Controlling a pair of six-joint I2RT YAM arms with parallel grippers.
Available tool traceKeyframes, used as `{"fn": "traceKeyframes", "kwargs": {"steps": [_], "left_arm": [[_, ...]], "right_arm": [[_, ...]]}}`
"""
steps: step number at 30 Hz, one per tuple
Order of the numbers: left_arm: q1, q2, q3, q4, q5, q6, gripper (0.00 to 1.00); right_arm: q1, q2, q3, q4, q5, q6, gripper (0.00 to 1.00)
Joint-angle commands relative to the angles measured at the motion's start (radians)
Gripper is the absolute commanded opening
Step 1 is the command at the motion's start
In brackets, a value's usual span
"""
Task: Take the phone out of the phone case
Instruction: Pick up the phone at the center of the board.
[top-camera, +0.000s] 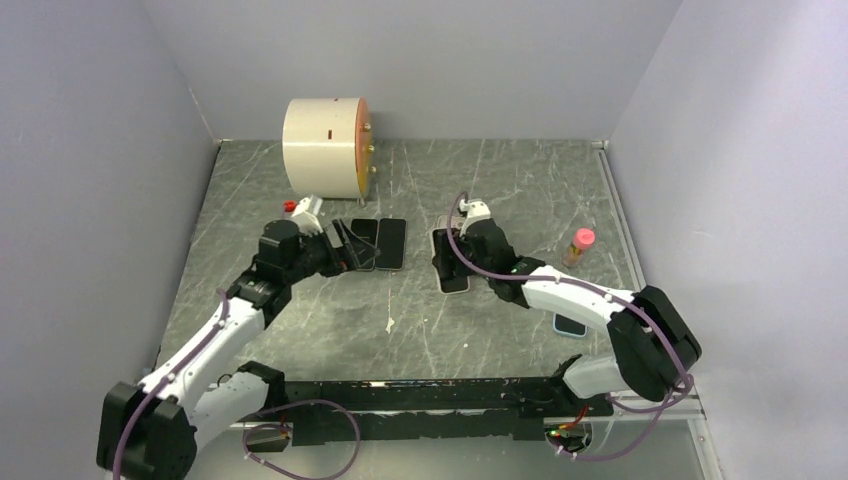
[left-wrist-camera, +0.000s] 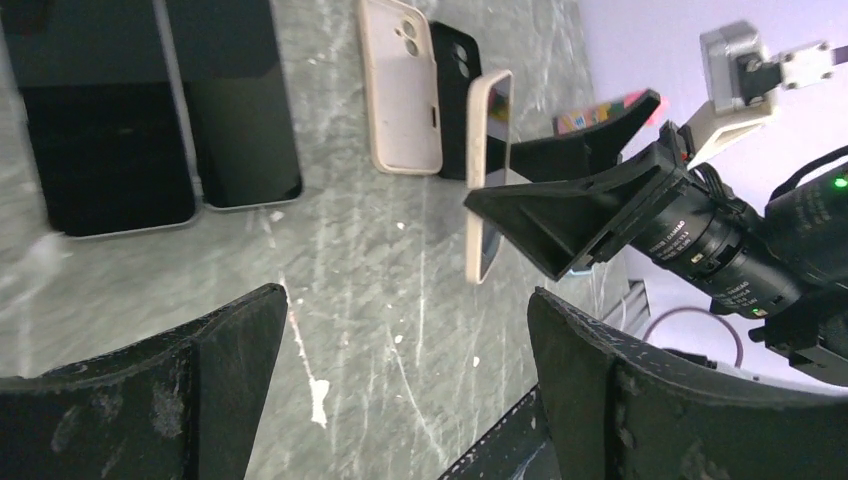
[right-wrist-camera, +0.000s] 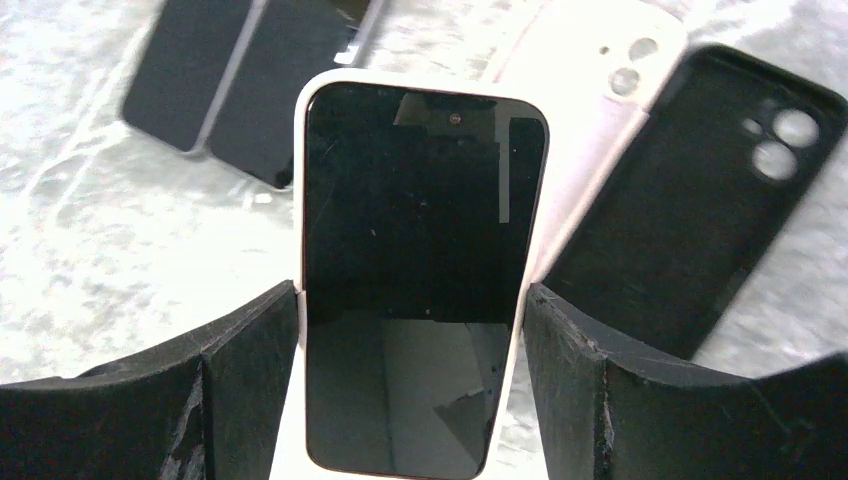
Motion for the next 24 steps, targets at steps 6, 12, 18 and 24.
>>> {"fn": "traceKeyframes", "kwargs": {"steps": [6, 12, 18, 24], "left_arm": [[-0.121, 0.204, 0.028, 0.309, -0.045, -0.063, 0.87], [-0.155, 0.267, 0.011, 0.425, -0.031, -0.112, 0.76], [-0.187, 0.295, -0.017, 0.471, -0.030, -0.129, 0.70], [-0.212, 0.334, -0.026, 0.500, -0.021, -0.147, 0.57]], "right_arm": [[0.174, -0.004, 0.010, 0.283, 0.003, -0.111, 0.09], [0.234, 0.009, 0.007, 0.352, 0.010, -0.116, 0.09], [0.257, 0.028, 0.002, 0.401, 0.001, -0.103, 0.09], [0.263, 0.030, -0.005, 0.433, 0.002, -0.095, 0.10]]}}
